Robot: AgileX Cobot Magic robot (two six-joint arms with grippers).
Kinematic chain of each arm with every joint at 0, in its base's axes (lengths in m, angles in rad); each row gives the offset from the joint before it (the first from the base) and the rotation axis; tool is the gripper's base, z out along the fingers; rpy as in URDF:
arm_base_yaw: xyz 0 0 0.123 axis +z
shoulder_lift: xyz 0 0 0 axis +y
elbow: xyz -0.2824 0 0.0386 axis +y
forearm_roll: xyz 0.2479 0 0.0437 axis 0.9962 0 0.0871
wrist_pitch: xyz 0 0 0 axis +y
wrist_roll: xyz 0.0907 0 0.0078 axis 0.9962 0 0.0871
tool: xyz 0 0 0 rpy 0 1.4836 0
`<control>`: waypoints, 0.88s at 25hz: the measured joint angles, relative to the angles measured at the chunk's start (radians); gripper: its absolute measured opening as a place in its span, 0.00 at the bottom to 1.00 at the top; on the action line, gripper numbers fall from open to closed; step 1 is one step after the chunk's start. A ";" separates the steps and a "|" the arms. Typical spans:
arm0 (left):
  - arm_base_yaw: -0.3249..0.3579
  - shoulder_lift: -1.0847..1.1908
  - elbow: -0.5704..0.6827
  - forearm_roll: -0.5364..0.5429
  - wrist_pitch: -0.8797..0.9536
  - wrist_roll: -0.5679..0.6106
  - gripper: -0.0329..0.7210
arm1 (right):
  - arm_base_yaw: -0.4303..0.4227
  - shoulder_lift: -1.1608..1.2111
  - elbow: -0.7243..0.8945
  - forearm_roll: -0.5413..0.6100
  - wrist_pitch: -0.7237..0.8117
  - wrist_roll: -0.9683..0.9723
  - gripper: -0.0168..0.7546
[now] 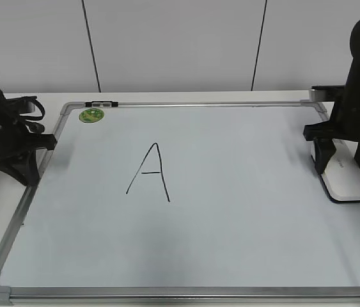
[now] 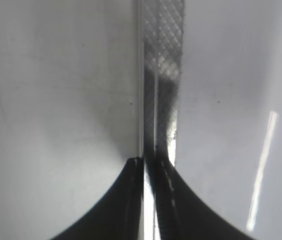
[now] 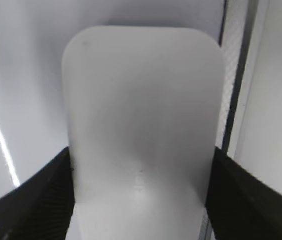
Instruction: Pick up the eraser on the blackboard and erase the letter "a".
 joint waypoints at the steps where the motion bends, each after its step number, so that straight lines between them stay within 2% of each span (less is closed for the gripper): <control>1: 0.000 0.000 0.000 0.000 0.000 0.000 0.13 | -0.001 0.002 0.000 0.000 0.000 0.000 0.71; 22: 0.000 0.000 0.000 0.000 0.000 0.000 0.13 | -0.001 0.002 -0.006 -0.041 -0.002 -0.004 0.71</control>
